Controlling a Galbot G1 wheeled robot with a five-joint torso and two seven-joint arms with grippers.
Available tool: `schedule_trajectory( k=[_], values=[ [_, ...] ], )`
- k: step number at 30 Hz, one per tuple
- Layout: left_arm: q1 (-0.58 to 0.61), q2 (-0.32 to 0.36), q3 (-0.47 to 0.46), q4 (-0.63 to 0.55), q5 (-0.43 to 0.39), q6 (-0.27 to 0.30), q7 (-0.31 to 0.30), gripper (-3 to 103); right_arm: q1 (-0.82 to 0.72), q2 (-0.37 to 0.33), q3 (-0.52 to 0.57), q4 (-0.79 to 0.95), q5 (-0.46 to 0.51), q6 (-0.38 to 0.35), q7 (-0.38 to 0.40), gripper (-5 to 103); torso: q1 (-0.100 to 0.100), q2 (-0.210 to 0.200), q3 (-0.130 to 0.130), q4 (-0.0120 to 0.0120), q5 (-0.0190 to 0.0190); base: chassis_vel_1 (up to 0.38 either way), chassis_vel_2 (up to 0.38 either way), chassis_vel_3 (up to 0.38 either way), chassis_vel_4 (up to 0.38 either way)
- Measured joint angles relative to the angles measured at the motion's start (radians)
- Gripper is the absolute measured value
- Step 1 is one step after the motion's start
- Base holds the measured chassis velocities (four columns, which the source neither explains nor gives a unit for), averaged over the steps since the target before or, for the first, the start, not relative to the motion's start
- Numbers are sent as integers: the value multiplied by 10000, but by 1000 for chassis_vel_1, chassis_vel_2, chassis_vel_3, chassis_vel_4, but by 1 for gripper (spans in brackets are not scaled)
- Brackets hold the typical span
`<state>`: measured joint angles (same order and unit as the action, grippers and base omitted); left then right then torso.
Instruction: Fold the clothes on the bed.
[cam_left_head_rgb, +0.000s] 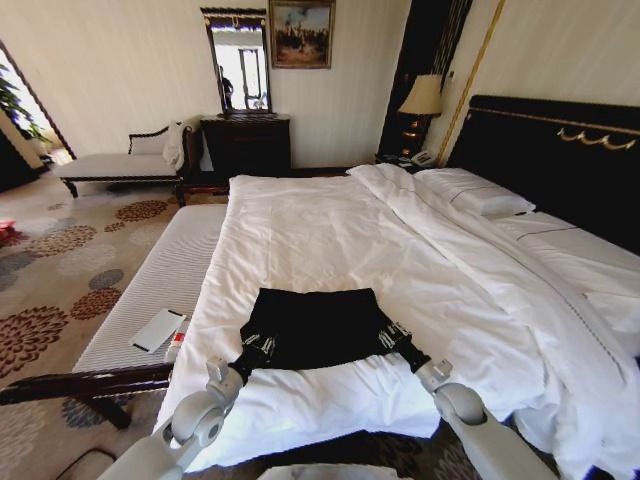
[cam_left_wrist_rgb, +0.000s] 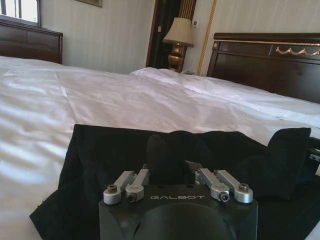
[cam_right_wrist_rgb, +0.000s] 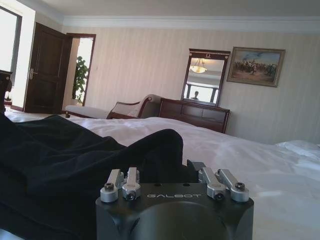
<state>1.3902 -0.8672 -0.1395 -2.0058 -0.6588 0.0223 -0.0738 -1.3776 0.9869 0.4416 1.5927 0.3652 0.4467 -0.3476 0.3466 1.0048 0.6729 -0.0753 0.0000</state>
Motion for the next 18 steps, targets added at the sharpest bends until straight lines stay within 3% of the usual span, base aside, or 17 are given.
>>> schedule_trajectory(
  k=[2, 3, 5, 7, 8, 9, 11, 12, 13, 14, 16, 18],
  values=[
    [17, 11, -17, -14, 2, 0, 0, 36, -49, 5, 57, 24, -14, 37, -29, 49, 0, 0, 0, 0, 0, 0, 0, 0, 0],
    [64, 49, -62, -49, 3, 0, -2, 41, -170, 8, 199, 63, -74, 125, -120, 60, 0, 0, 0, 1, -1, 0, 0, 0, 0],
    [145, 112, -175, -119, -10, 0, -4, 52, -340, 16, 398, 80, -199, 287, -314, 65, 0, 0, 0, -1, 0, 0, 0, 0, 0],
    [175, 127, -220, -147, -21, 0, -6, 52, -377, 24, 454, 92, -215, 322, -354, 71, 0, 0, 0, -1, 1, 0, 0, 0, 0],
    [242, 145, -325, -202, -52, 0, -12, 57, -457, 46, 579, 142, -205, 369, -412, 71, 0, 0, 0, -1, 1, 0, 0, 0, 0],
    [332, 146, -494, -296, -123, 0, -22, 63, -568, 77, 739, 252, -30, 378, -444, 82, 0, 0, 0, 0, 1, 0, 0, 0, 0],
    [420, 121, -736, -426, -227, 0, -58, 74, -697, 107, 972, 449, 318, 310, -460, 87, 0, 1, 0, 0, 2, 0, 0, 0, 0],
    [420, 121, -736, -426, -227, 0, -58, 74, -697, 107, 972, 449, 318, 310, -460, 87, 0, 1, 0, 0, 2, 0, 0, 0, 0],
    [440, 103, -849, -485, -301, 11, -108, 74, -749, 109, 1077, 543, 481, 226, -470, 92, 0, 1, -1, 1, 0, 0, 0, 0, 0],
    [455, 77, -1039, -585, -457, 66, -188, 85, -867, 107, 1292, 758, 865, -114, -483, 97, 0, 0, 0, 1, 0, 0, 0, 0, 0],
    [439, 47, -1292, -725, -744, 172, -320, 90, -1025, 47, 1585, 1152, 1563, -697, -412, 100, 0, 0, 0, -1, 1, 0, 0, 0, 0],
    [427, 43, -1339, -749, -820, 207, -359, 95, -1051, 15, 1645, 1227, 1709, -803, -364, 100, 0, 0, 0, -1, 1, 0, 0, 0, 0]
  ],
)
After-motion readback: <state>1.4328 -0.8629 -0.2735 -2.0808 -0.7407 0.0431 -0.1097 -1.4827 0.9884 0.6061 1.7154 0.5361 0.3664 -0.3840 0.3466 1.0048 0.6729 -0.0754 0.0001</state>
